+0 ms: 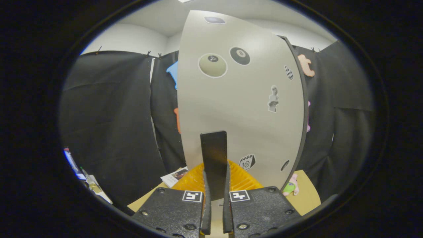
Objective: Open the shoe cabinet door, grab the shoes and put them into the shoe cabinet, then close the shoe cabinet door.
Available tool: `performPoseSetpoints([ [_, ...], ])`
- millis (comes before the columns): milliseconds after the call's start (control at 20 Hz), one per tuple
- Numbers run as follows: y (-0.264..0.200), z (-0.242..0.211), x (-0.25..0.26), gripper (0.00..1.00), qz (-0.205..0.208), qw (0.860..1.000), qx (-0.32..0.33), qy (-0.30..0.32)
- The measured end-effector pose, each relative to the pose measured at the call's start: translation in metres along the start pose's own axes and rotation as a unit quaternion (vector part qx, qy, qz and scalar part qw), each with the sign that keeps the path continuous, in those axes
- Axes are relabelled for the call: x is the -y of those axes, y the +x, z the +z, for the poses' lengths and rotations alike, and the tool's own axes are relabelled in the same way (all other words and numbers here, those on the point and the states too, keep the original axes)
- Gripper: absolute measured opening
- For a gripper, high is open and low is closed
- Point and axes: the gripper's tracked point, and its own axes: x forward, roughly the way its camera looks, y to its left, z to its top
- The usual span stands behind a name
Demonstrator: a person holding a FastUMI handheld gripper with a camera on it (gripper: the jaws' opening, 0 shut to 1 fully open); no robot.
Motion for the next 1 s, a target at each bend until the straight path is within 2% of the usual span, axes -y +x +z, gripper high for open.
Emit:
performPoseSetpoints([
  [700, -0.072, -0.006, 0.054, 0.16, 0.082, 0.996, -0.007, 0.027],
  [850, -0.099, -0.007, 0.096, 0.16, 0.073, 0.997, -0.005, 0.025],
  [1000, -0.114, -0.007, 0.144, 0.16, 0.025, 1.0, -0.004, 0.013],
])
